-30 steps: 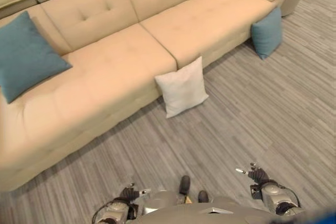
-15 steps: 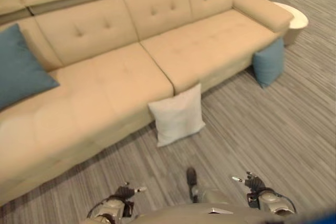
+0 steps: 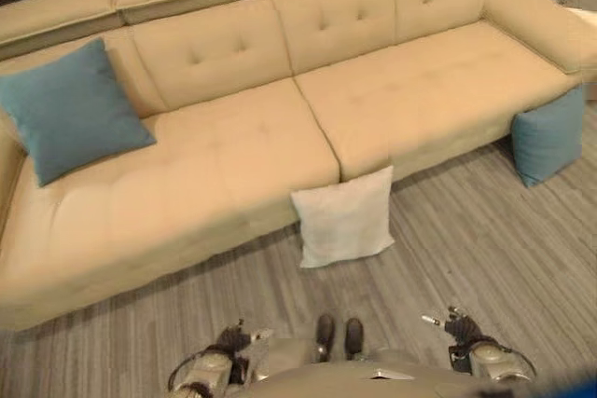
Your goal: Pick up all the scattered cushions and arrange them neatly on the sofa.
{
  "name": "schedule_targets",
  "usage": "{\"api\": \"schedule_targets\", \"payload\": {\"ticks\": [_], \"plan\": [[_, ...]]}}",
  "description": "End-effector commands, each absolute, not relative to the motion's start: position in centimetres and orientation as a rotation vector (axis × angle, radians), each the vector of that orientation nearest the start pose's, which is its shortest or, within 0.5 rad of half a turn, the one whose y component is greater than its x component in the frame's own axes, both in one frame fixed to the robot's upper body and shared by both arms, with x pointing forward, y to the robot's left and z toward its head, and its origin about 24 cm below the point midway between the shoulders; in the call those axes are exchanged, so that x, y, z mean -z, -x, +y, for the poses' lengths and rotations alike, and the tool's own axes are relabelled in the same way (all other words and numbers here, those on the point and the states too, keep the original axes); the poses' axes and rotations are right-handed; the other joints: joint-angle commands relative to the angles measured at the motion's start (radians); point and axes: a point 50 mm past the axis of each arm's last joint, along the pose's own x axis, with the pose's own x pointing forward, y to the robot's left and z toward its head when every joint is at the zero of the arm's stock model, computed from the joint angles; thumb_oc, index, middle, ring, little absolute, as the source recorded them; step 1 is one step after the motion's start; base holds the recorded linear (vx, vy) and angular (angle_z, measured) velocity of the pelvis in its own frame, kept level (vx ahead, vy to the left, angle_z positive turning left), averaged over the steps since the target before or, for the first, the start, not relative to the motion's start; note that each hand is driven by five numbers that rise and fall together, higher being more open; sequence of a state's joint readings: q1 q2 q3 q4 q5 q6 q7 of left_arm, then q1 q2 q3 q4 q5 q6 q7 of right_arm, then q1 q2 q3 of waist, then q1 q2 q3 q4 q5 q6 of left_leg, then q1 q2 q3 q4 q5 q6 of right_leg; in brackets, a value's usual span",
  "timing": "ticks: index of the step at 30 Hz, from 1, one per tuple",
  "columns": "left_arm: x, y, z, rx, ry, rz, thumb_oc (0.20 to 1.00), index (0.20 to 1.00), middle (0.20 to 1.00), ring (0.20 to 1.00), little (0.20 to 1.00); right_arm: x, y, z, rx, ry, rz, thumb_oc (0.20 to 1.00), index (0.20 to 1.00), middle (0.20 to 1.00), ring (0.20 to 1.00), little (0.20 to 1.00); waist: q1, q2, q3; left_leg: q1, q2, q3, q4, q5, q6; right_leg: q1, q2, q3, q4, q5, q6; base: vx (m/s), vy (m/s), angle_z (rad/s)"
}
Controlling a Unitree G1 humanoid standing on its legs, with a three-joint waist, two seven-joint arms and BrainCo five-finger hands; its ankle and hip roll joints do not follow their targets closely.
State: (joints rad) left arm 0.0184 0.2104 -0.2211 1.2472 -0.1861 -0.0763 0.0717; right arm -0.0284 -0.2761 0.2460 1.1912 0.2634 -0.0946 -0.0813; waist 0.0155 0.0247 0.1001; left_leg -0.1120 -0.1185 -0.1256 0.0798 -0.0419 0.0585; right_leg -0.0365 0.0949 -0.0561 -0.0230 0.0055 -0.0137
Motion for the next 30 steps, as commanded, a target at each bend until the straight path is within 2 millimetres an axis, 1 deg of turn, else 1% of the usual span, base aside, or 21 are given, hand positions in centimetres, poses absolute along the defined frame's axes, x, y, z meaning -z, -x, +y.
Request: {"api": "schedule_targets", "payload": {"ticks": [1,2,3,4,6,7,9,10,11,13,15,16,17,18,19,20,21,24,26,28,30], "plan": [[15.9,-10.8,22.6,-0.148,-0.19,1.13,1.0,1.0,1.0,1.0,1.0,14.0,-13.8,-24.9,0.183,0.223,0.981,1.0,1.0,1.0,1.0,1.0,0.031,-0.037,0.008,0.137,-0.005,-0.035,-0.144,0.07,-0.056,0.013,-0.069,0.081,0.159,-0.059,0.097,0.14,0.133,-0.06],[15.8,-11.0,22.8,-0.16,-0.184,1.126,1.0,1.0,1.0,1.0,1.0,13.9,-14.3,-24.6,0.178,0.216,0.967,1.0,1.0,1.0,1.0,1.0,0.036,-0.03,0.02,0.145,0.0,-0.027,-0.138,0.057,-0.041,-0.034,-0.085,0.079,0.284,-0.052,0.111,0.1,0.122,-0.07],[15.7,-11.1,23.0,-0.163,-0.188,1.125,1.0,1.0,1.0,1.0,1.0,13.8,-14.6,-24.4,0.171,0.216,0.962,1.0,1.0,1.0,1.0,1.0,0.035,-0.031,0.029,0.149,0.002,-0.029,-0.133,0.053,-0.037,-0.063,-0.087,0.082,0.328,-0.035,0.116,0.06,0.085,-0.12],[15.7,-11.1,23.0,-0.163,-0.188,1.125,1.0,1.0,1.0,1.0,1.0,13.8,-14.6,-24.4,0.171,0.216,0.962,1.0,1.0,1.0,1.0,1.0,0.035,-0.032,0.029,0.149,0.001,-0.028,-0.133,0.053,-0.037,-0.064,-0.087,0.083,0.33,-0.036,0.116,0.03,0.029,-0.1],[15.5,-11.5,23.3,-0.166,-0.194,1.113,1.0,1.0,1.0,1.0,1.0,13.7,-14.9,-24.2,0.169,0.212,0.95,1.0,1.0,1.0,1.0,1.0,0.03,-0.029,0.044,0.157,0.005,-0.042,-0.125,0.047,-0.028,-0.105,-0.088,0.094,0.411,-0.008,0.12,0.06,0.023,0.15],[15.5,-11.6,23.4,-0.167,-0.199,1.11,1.0,1.0,1.0,1.0,1.0,13.8,-14.9,-24.1,0.168,0.21,0.954,1.0,1.0,1.0,1.0,1.0,0.027,-0.028,0.045,0.161,0.008,-0.051,-0.123,0.043,-0.028,-0.123,-0.083,0.107,0.419,-0.006,0.117,0.11,0.0,0.15],[15.4,-11.7,23.4,-0.166,-0.201,1.108,1.0,1.0,1.0,1.0,1.0,13.8,-14.9,-24.1,0.166,0.206,0.953,1.0,1.0,1.0,1.0,1.0,0.023,-0.027,0.044,0.17,0.009,-0.065,-0.123,0.039,-0.03,-0.133,-0.077,0.123,0.392,-0.009,0.115,0.11,-0.028,0.27],[15.3,-11.9,23.5,-0.165,-0.204,1.098,1.0,1.0,1.0,1.0,1.0,13.7,-15.1,-24.2,0.164,0.214,0.947,1.0,1.0,1.0,1.0,1.0,0.021,-0.026,0.04,0.187,0.015,-0.084,-0.137,0.035,-0.037,-0.149,-0.079,0.131,0.304,-0.003,0.117,0.2,-0.102,0.47],[15.4,-11.8,23.6,-0.166,-0.211,1.102,1.0,1.0,1.0,1.0,1.0,13.6,-15.3,-24.2,0.164,0.214,0.939,1.0,1.0,1.0,1.0,1.0,0.015,-0.037,0.036,0.197,0.007,-0.097,-0.139,0.029,-0.043,-0.174,-0.088,0.155,0.198,0.032,0.132,0.26,-0.124,0.39],[15.4,-11.6,23.8,-0.171,-0.215,1.108,1.0,1.0,1.0,1.0,1.0,13.5,-15.4,-24.2,0.165,0.212,0.934,1.0,1.0,1.0,1.0,1.0,0.0,-0.04,0.044,0.222,0.009,-0.121,-0.14,0.015,-0.049,-0.185,-0.076,0.203,0.119,0.074,0.154,0.2,-0.11,0.36],[15.5,-11.1,24.0,-0.173,-0.218,1.123,1.0,1.0,1.0,1.0,1.0,13.7,-15.0,-24.2,0.165,0.207,0.943,1.0,1.0,1.0,1.0,1.0,-0.01,-0.048,0.047,0.236,0.01,-0.14,-0.138,0.008,-0.056,-0.193,-0.07,0.223,0.092,0.092,0.17,0.14,-0.131,0.32],[15.5,-10.9,24.0,-0.174,-0.219,1.129,1.0,1.0,1.0,1.0,1.0,13.7,-14.9,-24.1,0.164,0.206,0.945,1.0,1.0,1.0,1.0,1.0,-0.012,-0.052,0.047,0.241,0.012,-0.147,-0.14,0.007,-0.061,-0.183,-0.076,0.218,0.083,0.096,0.172,0.14,-0.217,0.4],[15.6,-10.5,24.0,-0.17,-0.22,1.138,1.0,1.0,1.0,1.0,1.0,13.8,-14.7,-24.0,0.154,0.21,0.952,1.0,1.0,1.0,1.0,1.0,-0.012,-0.059,0.034,0.244,0.019,-0.156,-0.152,0.007,-0.07,-0.159,-0.086,0.23,0.057,0.109,0.171,0.13,-0.221,0.49],[15.7,-10.5,23.9,-0.167,-0.222,1.142,1.0,1.0,1.0,1.0,1.0,13.9,-14.6,-23.9,0.151,0.211,0.955,1.0,1.0,1.0,1.0,1.0,-0.014,-0.062,0.028,0.241,0.028,-0.16,-0.156,0.012,-0.078,-0.147,-0.081,0.246,0.054,0.108,0.166,0.13,-0.298,0.89],[15.7,-10.6,23.8,-0.157,-0.225,1.142,1.0,1.0,1.0,1.0,1.0,13.9,-14.3,-24.3,0.16,0.214,0.962,1.0,1.0,1.0,1.0,1.0,-0.014,-0.061,0.018,0.228,0.053,-0.163,-0.162,0.019,-0.099,-0.135,-0.084,0.23,0.053,0.094,0.156,0.06,-0.182,0.82],[15.7,-10.5,23.8,-0.157,-0.225,1.142,1.0,1.0,1.0,1.0,1.0,13.9,-14.3,-24.3,0.16,0.214,0.962,1.0,1.0,1.0,1.0,1.0,-0.015,-0.061,0.018,0.227,0.053,-0.164,-0.162,0.019,-0.099,-0.135,-0.084,0.228,0.053,0.094,0.156,0.06,-0.197,0.7],[15.7,-10.7,23.6,-0.152,-0.226,1.138,1.0,1.0,1.0,1.0,1.0,13.8,-14.3,-24.4,0.164,0.214,0.958,1.0,1.0,1.0,1.0,1.0,-0.017,-0.058,0.017,0.22,0.063,-0.169,-0.16,0.023,-0.108,-0.133,-0.082,0.22,0.058,0.088,0.152,0.04,-0.126,0.22],[15.6,-11.6,23.1,-0.121,-0.235,1.116,1.0,1.0,1.0,1.0,1.0,13.7,-14.1,-25.0,0.19,0.208,0.953,1.0,1.0,1.0,1.0,1.0,-0.03,-0.059,0.021,0.189,0.092,-0.171,-0.129,0.02,-0.131,-0.113,-0.076,0.179,0.07,0.05,0.126,0.04,-0.197,0.36],[15.4,-12.3,22.7,-0.103,-0.243,1.093,1.0,1.0,1.0,1.0,1.0,13.7,-13.9,-25.3,0.203,0.204,0.953,1.0,1.0,1.0,1.0,1.0,-0.039,-0.065,0.027,0.174,0.097,-0.16,-0.106,0.018,-0.136,-0.107,-0.079,0.159,0.076,0.042,0.119,0.01,-0.12,0.84],[15.4,-12.5,22.6,-0.092,-0.247,1.088,1.0,1.0,1.0,1.0,1.0,13.7,-13.8,-25.4,0.207,0.199,0.958,1.0,1.0,1.0,1.0,1.0,-0.043,-0.065,0.026,0.173,0.1,-0.149,-0.11,0.019,-0.134,-0.104,-0.081,0.151,0.074,0.036,0.117,0.0,-0.025,0.49],[15.2,-13.1,22.3,-0.077,-0.25,1.071,1.0,1.0,1.0,1.0,1.0,13.7,-13.6,-25.6,0.229,0.189,0.962,1.0,1.0,1.0,1.0,1.0,-0.046,-0.064,0.026,0.154,0.108,-0.103,-0.135,0.049,-0.131,-0.096,-0.086,0.142,0.069,0.035,0.117,0.02,0.008,0.29]]}}
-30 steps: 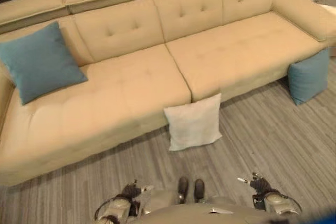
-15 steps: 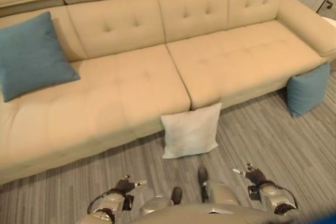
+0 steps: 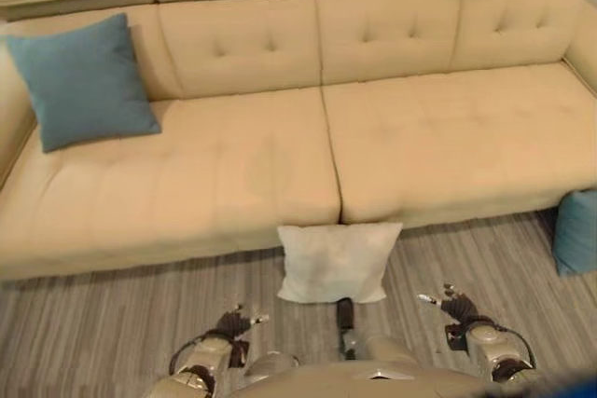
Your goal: Pick up all the scattered cushions and arrange them neatly on the sofa.
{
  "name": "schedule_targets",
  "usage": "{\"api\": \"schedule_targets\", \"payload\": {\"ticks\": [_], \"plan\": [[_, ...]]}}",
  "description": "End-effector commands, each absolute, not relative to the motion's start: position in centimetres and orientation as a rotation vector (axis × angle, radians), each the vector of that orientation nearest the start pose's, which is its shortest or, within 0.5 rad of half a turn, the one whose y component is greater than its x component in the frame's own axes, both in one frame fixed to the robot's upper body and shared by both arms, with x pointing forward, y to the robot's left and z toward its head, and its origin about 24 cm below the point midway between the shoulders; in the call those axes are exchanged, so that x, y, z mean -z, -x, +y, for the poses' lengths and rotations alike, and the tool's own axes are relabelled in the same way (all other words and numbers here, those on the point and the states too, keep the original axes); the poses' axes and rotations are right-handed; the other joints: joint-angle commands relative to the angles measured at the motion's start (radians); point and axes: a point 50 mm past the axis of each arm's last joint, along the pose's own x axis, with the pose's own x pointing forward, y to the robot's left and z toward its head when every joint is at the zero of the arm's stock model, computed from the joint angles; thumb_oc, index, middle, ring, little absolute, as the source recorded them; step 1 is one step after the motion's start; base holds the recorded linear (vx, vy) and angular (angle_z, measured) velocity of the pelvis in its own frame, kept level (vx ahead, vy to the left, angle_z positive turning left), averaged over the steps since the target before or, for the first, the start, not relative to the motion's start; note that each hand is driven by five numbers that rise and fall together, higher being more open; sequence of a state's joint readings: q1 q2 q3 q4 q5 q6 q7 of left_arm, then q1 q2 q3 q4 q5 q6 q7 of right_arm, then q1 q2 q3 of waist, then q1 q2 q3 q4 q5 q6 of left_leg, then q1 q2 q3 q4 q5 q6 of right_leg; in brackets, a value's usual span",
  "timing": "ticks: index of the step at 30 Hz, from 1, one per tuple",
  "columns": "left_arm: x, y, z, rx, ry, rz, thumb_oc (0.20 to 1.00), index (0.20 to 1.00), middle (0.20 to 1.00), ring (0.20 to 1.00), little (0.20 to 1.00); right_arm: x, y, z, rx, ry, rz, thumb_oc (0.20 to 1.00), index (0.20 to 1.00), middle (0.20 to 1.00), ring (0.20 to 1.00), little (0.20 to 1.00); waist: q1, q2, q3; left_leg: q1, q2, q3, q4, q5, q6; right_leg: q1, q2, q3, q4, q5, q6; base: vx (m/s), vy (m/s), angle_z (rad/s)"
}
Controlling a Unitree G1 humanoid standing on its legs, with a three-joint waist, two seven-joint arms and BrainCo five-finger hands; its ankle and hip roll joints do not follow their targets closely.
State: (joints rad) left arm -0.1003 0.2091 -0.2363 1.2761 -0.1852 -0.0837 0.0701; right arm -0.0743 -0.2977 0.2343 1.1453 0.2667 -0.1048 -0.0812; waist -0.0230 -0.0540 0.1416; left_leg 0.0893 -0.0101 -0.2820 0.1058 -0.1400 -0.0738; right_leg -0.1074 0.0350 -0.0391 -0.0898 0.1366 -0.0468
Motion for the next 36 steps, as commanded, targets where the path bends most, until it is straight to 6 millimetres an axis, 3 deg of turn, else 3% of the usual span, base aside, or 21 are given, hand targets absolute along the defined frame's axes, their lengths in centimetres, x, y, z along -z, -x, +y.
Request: {"api": "schedule_targets", "payload": {"ticks": [1,9,14,17,19,25,31,32,33,34,36], "plan": [[15.3,-13.0,22.2,-0.074,-0.25,1.075,1.0,1.0,1.0,1.0,1.0,13.7,-13.7,-25.6,0.227,0.184,0.962,1.0,1.0,1.0,1.0,1.0,-0.006,0.017,-0.017,-0.046,-0.001,0.057,-0.179,0.144,0.007,-0.026,-0.021,0.125,0.139,-0.099,0.152,0.03,0.016,0.24],[15.5,-12.1,22.6,-0.073,-0.258,1.098,1.0,1.0,1.0,1.0,1.0,14.0,-13.7,-24.5,0.183,0.184,0.973,1.0,1.0,1.0,1.0,1.0,0.002,0.011,-0.019,-0.038,-0.045,0.087,-0.193,0.14,0.039,-0.018,-0.038,0.164,0.107,-0.059,0.18,0.03,0.11,-0.18],[15.3,-11.9,23.6,-0.132,-0.238,1.096,1.0,1.0,1.0,1.0,1.0,13.4,-15.7,-23.5,0.138,0.191,0.915,1.0,1.0,1.0,1.0,1.0,0.026,0.004,0.013,-0.052,-0.063,0.118,-0.189,0.141,0.063,-0.066,-0.042,0.209,0.132,-0.025,0.217,-0.06,0.109,-0.38],[15.2,-11.6,24.4,-0.155,-0.247,1.103,1.0,1.0,1.0,1.0,1.0,13.3,-16.1,-23.0,0.122,0.182,0.899,1.0,1.0,1.0,1.0,1.0,0.032,0.016,0.017,-0.076,-0.06,0.112,-0.173,0.144,0.064,-0.07,-0.032,0.238,0.198,-0.075,0.206,-0.04,0.022,-0.18],[15.1,-11.4,24.7,-0.169,-0.249,1.102,1.0,1.0,1.0,1.0,1.0,13.1,-16.3,-23.1,0.115,0.196,0.881,1.0,1.0,1.0,1.0,1.0,0.04,0.013,0.006,-0.069,-0.062,0.104,-0.18,0.14,0.056,-0.039,-0.058,0.211,0.134,-0.073,0.195,0.07,-0.019,0.01],[15.2,-11.2,24.6,-0.203,-0.206,1.09,1.0,1.0,1.0,1.0,1.0,12.7,-16.1,-24.3,0.152,0.201,0.858,1.0,1.0,1.0,1.0,1.0,0.034,0.024,-0.009,-0.059,-0.044,0.086,-0.193,0.143,0.031,-0.002,-0.062,0.183,0.094,-0.086,0.184,0.05,-0.046,0.28],[13.6,-15.3,24.4,-0.282,-0.136,0.92,1.0,1.0,1.0,1.0,1.0,11.9,-17.1,-25.5,0.226,0.239,0.817,1.0,1.0,1.0,1.0,1.0,0.03,0.033,0.055,-0.116,-0.044,0.068,-0.193,0.159,0.029,-0.081,-0.061,0.156,0.132,-0.087,0.18,-0.12,-0.04,0.15],[12.2,-17.9,24.4,-0.315,-0.122,0.817,1.0,1.0,1.0,1.0,1.0,11.0,-18.5,-26.0,0.267,0.271,0.766,1.0,1.0,1.0,1.0,1.0,0.028,0.037,0.098,-0.178,-0.052,0.07,-0.17,0.17,0.029,-0.161,-0.055,0.155,0.183,-0.084,0.179,-0.25,-0.012,0.09],[12.2,-18.0,24.4,-0.315,-0.122,0.816,1.0,1.0,1.0,1.0,1.0,11.0,-18.5,-26.0,0.267,0.271,0.766,1.0,1.0,1.0,1.0,1.0,0.028,0.036,0.095,-0.184,-0.052,0.07,-0.168,0.169,0.029,-0.167,-0.055,0.156,0.187,-0.085,0.179,-0.45,0.015,0.13],[9.7,-22.0,24.2,-0.355,-0.156,0.659,1.0,1.0,1.0,1.0,1.0,9.3,-20.9,-26.5,0.343,0.287,0.664,1.0,1.0,1.0,1.0,1.0,0.021,0.03,0.144,-0.334,-0.072,0.087,-0.071,0.168,0.028,-0.305,-0.055,0.155,0.259,-0.081,0.176,-0.31,0.019,0.15],[7.6,-25.1,23.3,-0.373,-0.126,0.541,1.0,1.0,1.0,1.0,1.0,7.6,-23.1,-26.8,0.414,0.255,0.576,1.0,1.0,1.0,1.0,1.0,0.009,0.031,0.157,-0.475,-0.092,0.093,0.013,0.163,0.024,-0.431,-0.064,0.156,0.321,-0.085,0.174,-0.32,0.01,-0.05]]}}
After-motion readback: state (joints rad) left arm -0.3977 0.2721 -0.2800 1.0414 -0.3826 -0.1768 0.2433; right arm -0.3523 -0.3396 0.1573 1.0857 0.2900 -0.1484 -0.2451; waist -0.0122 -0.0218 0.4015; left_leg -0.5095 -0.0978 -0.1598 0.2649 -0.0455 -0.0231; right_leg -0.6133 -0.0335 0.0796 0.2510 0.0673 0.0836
